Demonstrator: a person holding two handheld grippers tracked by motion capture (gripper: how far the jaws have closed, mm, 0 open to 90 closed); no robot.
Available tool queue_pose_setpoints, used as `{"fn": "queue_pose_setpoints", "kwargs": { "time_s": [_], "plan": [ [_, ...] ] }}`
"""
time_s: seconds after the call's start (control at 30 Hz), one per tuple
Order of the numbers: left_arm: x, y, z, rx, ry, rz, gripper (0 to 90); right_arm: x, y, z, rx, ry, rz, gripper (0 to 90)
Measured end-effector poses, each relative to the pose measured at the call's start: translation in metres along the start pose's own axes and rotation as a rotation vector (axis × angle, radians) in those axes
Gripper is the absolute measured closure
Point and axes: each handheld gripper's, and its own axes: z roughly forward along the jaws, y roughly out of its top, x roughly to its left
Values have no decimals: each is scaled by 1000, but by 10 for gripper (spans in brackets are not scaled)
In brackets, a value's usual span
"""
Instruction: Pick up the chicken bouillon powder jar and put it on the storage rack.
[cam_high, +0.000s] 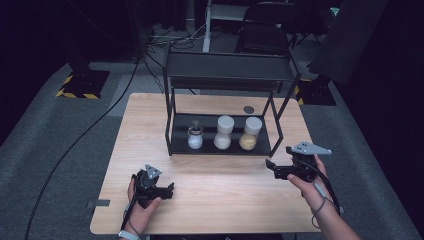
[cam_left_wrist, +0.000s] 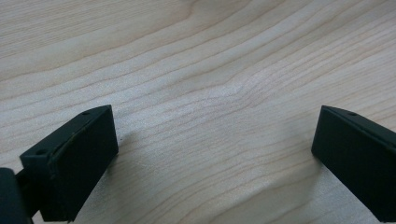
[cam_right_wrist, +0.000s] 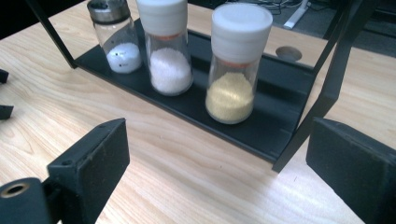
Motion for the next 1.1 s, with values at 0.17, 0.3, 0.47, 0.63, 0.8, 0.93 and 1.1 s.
{"fn": "queue_pose_setpoints", "kwargs": {
  "time_s": [0.17,0.3,0.47,0.63,0.8,0.93,1.1],
  "plan": [
    [0,0,0,0,0,0,4,1,-14,3,5,-5,6,55],
    [0,0,0,0,0,0,4,1,-24,7,14,0,11,55],
    [0,0,0,0,0,1,4,2,-34,13,27,-3,14,53],
    [0,0,0,0,0,0,4,1,-43,18,34,-3,16,53],
    [0,0,0,0,0,1,4,-1,-51,22,46,-9,16,53],
    [0,0,0,0,0,0,4,-1,-60,26,41,-18,-4,52],
    [0,0,0,0,0,0,4,-2,-70,33,49,-16,-25,51]
  ]
}}
